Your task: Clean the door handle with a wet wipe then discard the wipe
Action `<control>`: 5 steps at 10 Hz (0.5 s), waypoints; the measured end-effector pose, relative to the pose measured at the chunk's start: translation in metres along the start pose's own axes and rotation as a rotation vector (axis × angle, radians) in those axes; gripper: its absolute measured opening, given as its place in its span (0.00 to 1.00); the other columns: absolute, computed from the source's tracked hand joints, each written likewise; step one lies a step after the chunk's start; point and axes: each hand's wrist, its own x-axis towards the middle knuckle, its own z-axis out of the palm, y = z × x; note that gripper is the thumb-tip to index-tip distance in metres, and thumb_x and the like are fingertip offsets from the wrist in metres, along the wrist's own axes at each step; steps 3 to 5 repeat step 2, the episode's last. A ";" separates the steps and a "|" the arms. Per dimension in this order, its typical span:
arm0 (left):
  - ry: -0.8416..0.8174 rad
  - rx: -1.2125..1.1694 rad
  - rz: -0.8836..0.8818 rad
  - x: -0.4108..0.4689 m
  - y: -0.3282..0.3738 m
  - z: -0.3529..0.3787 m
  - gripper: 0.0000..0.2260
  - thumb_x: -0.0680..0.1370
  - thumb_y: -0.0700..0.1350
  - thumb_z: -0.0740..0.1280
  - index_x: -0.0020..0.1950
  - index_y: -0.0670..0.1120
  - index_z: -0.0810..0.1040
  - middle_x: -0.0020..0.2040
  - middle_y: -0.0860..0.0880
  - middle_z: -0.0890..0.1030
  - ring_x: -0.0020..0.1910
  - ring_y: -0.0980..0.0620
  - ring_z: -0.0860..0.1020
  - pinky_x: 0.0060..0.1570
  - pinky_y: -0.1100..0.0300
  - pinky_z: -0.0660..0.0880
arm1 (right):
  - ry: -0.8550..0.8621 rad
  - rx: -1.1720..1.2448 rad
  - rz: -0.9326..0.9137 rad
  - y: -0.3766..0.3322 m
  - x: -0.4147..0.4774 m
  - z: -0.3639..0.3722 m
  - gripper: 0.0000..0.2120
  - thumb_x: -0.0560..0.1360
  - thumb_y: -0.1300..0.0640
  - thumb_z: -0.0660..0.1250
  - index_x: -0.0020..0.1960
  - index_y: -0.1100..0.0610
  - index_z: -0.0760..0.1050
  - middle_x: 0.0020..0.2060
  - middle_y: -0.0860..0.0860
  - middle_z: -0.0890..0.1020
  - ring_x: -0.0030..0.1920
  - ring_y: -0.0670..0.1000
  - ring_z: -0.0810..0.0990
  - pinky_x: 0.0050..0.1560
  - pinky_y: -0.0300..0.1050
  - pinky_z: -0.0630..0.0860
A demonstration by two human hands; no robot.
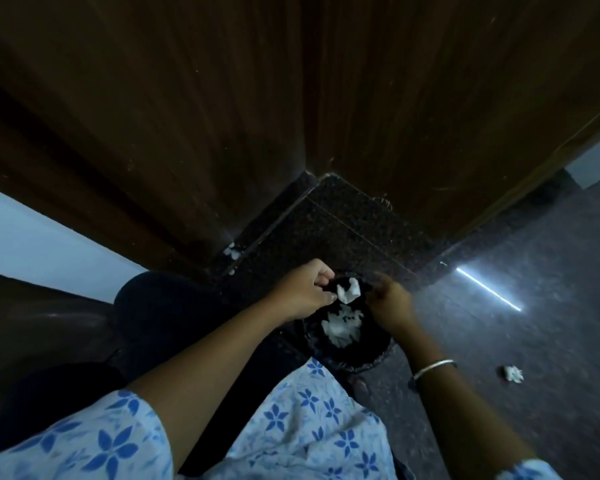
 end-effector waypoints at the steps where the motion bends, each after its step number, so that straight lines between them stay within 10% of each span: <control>1: -0.010 -0.053 -0.014 0.003 -0.007 -0.002 0.14 0.75 0.39 0.67 0.60 0.45 0.71 0.63 0.45 0.73 0.62 0.50 0.73 0.52 0.60 0.72 | -0.043 0.087 0.019 0.005 0.006 0.003 0.16 0.73 0.66 0.67 0.60 0.60 0.75 0.49 0.59 0.83 0.46 0.54 0.80 0.39 0.38 0.68; 5: -0.004 -0.063 -0.022 0.005 -0.008 -0.006 0.16 0.76 0.39 0.67 0.62 0.45 0.71 0.65 0.45 0.73 0.64 0.50 0.72 0.54 0.60 0.71 | -0.053 0.125 0.001 -0.001 0.006 0.001 0.15 0.73 0.65 0.67 0.60 0.60 0.75 0.44 0.54 0.82 0.45 0.53 0.80 0.41 0.39 0.69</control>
